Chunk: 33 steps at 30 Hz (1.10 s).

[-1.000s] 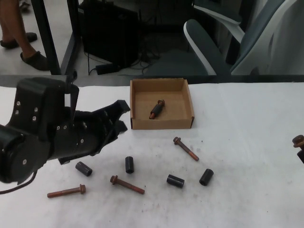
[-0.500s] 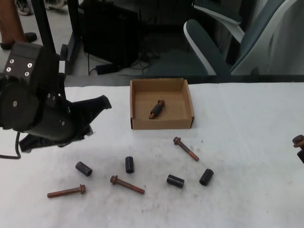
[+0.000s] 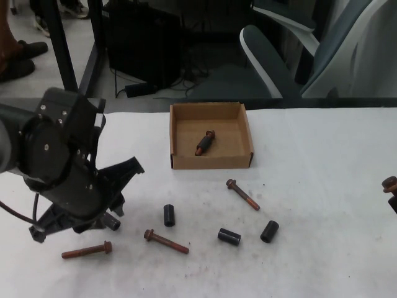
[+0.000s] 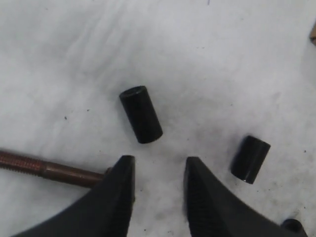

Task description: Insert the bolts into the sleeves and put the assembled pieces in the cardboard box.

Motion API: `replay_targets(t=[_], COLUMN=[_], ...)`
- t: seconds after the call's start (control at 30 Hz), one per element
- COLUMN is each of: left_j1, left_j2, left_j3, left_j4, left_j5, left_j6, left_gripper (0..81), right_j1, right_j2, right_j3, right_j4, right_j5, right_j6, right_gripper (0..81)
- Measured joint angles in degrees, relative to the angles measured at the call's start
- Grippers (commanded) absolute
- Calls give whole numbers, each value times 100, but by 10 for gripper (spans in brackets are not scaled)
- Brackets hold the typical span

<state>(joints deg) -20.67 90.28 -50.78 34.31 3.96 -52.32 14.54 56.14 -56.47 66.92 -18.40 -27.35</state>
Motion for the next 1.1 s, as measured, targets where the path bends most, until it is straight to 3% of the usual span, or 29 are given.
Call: replay_targets(t=[0.53, 1.1], left_j1=[0, 0], left_j2=[377, 613], left_j3=[-5, -5], left_j4=[-384, -484], left_j5=[-396, -524], left_j6=[-1147, -1419], left_gripper=[329, 329], right_j1=[37, 132], right_j2=[0, 0], right_j3=[0, 0], right_j4=[0, 0], right_j5=[0, 0], right_j6=[0, 0], right_gripper=[2, 2])
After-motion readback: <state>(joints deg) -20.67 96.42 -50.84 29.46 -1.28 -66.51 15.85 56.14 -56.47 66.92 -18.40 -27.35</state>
